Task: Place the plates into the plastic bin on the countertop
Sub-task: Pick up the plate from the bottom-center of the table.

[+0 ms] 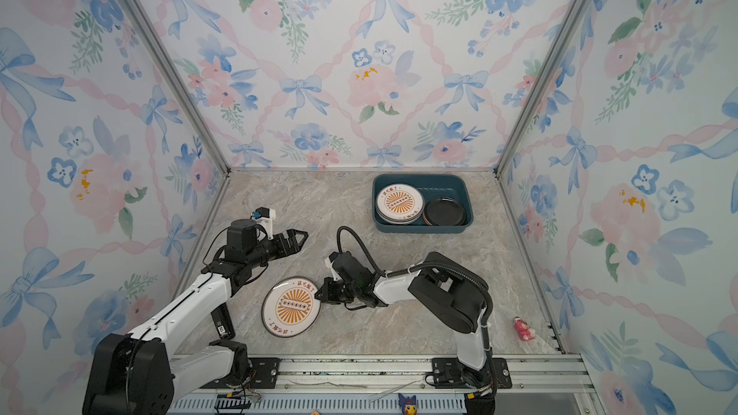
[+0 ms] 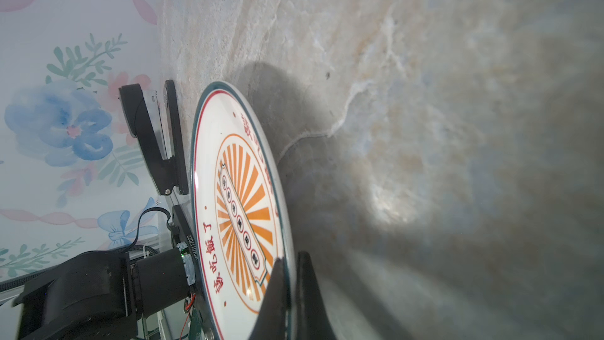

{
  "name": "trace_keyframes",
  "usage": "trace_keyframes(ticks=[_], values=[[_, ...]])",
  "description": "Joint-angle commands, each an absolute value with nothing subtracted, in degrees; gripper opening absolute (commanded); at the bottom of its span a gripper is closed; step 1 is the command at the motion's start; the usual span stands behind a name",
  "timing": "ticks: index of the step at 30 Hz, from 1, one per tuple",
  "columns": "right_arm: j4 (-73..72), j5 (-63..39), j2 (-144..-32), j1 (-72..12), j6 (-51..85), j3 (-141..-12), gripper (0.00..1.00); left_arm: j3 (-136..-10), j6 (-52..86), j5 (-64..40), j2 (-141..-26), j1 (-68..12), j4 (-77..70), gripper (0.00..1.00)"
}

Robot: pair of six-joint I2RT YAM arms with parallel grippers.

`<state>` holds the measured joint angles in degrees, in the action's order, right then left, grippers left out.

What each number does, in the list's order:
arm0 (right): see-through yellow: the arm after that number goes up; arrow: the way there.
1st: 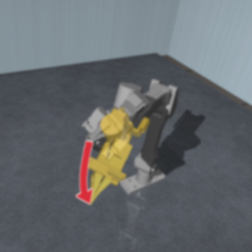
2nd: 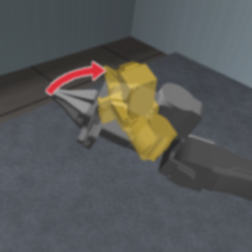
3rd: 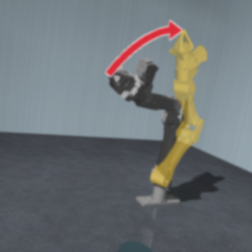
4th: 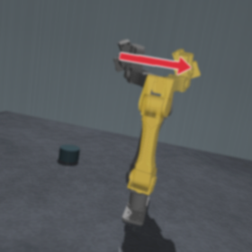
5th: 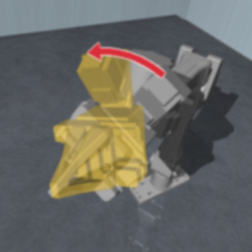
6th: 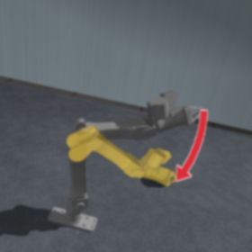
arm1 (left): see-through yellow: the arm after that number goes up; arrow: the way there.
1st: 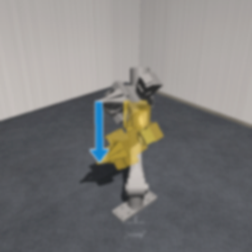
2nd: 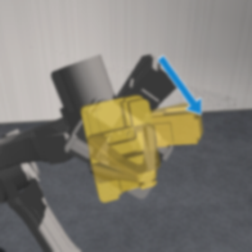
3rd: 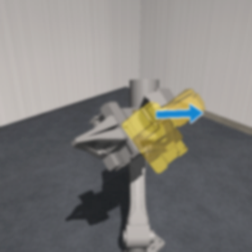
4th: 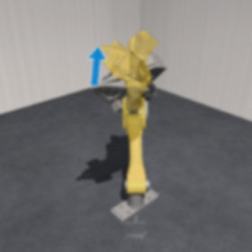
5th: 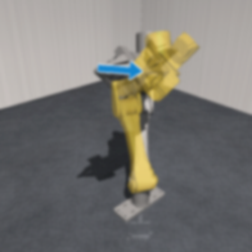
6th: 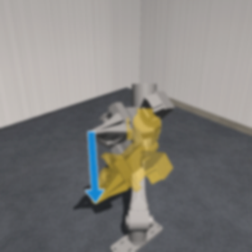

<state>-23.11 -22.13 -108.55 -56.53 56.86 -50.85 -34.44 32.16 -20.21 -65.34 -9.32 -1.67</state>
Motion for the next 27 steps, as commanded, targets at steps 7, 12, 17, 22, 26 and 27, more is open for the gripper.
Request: trace_keyframes(ticks=[7, 12, 17, 22, 26, 27], values=[[-8.6, -20.2, -95.3, -47.4, 48.6, -48.4, 0.0, -33.0, 33.2, -22.5, -66.2, -9.1, -4.9, 0.98], [-1.7, -20.4, -86.4, -41.2, 44.8, -48.0, 0.0, -31.3, 34.7, -26.1, -66.8, -9.1, -9.2, 0.98], [2.0, -23.0, -78.8, -35.1, 43.2, -47.7, 0.0, -28.9, 36.9, -30.9, -68.1, -9.6, -15.0, 0.97], [4.3, -26.7, -73.4, -30.0, 42.4, -48.0, 0.0, -28.0, 38.3, -33.9, -68.4, -10.3, -18.9, 0.97], [4.6, -29.5, -70.8, -28.2, 42.6, -48.3, 0.0, -27.9, 40.3, -36.8, -69.2, -10.8, -22.6, 0.95], [4.7, -30.1, -70.4, -28.0, 42.5, -48.3, 0.0, -27.8, 41.0, -37.5, -69.5, -11.0, -23.8, 0.95]])
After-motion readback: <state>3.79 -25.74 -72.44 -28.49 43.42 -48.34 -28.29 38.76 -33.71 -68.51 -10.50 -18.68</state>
